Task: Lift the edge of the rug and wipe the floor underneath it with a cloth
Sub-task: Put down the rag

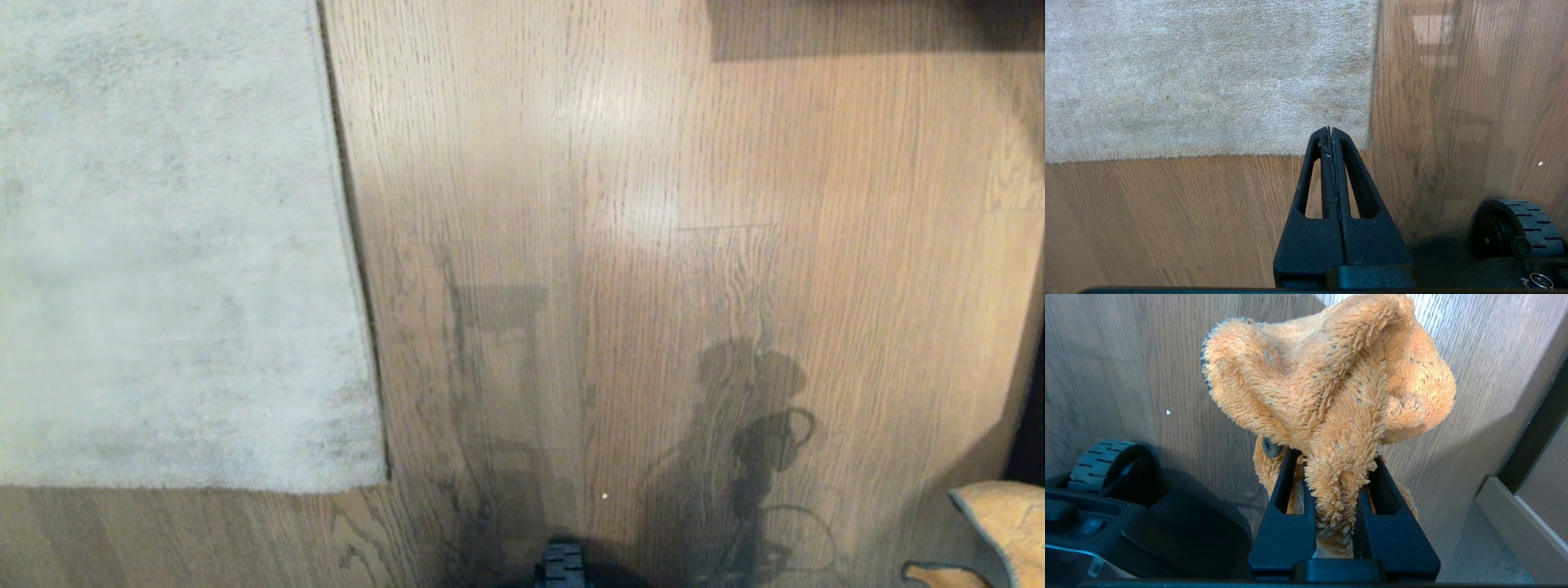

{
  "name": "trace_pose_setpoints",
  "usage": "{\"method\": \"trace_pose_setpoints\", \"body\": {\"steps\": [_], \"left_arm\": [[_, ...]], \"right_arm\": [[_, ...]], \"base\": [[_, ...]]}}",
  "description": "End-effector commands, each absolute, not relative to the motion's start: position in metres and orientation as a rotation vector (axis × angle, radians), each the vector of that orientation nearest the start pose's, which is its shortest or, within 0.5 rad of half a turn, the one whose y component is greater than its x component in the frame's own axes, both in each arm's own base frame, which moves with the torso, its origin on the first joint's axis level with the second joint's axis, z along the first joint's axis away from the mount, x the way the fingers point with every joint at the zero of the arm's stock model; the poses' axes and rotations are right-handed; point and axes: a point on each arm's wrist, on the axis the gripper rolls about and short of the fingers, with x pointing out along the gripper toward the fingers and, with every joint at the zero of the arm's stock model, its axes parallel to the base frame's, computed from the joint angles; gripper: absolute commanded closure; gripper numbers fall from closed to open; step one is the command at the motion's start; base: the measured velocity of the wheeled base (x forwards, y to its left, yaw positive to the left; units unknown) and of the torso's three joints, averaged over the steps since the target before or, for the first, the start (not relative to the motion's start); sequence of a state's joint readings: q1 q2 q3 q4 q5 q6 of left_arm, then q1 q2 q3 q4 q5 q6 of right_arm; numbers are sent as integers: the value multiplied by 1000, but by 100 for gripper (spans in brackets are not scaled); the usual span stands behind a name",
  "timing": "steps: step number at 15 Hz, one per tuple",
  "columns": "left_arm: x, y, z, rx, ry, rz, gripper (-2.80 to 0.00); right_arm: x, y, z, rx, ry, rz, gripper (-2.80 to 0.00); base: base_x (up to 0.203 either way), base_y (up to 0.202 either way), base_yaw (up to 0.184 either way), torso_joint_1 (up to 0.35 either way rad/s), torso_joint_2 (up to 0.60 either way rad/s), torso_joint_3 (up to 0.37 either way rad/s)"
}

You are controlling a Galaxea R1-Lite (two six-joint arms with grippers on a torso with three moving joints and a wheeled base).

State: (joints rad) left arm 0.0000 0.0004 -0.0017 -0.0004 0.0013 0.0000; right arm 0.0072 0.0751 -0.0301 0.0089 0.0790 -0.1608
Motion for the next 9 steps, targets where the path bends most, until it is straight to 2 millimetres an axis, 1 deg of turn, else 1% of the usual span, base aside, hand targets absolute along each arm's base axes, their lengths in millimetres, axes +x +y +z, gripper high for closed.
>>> {"method": "trace_pose_setpoints", "body": {"steps": [1, 6, 9], "left_arm": [[-23, 0, 76, 0, -2, 2, 0], [-23, 0, 76, 0, -3, 2, 0], [-23, 0, 76, 0, -2, 2, 0]], "right_arm": [[-17, 2, 91, -157, 62, 96, 0], [-13, 2, 105, -157, 74, 99, 0], [-7, 2, 112, -158, 96, 115, 0]], "base": [[0, 0, 0, 0, 0, 0], [0, 0, 0, 0, 0, 0], [0, 0, 0, 0, 0, 0]]}}
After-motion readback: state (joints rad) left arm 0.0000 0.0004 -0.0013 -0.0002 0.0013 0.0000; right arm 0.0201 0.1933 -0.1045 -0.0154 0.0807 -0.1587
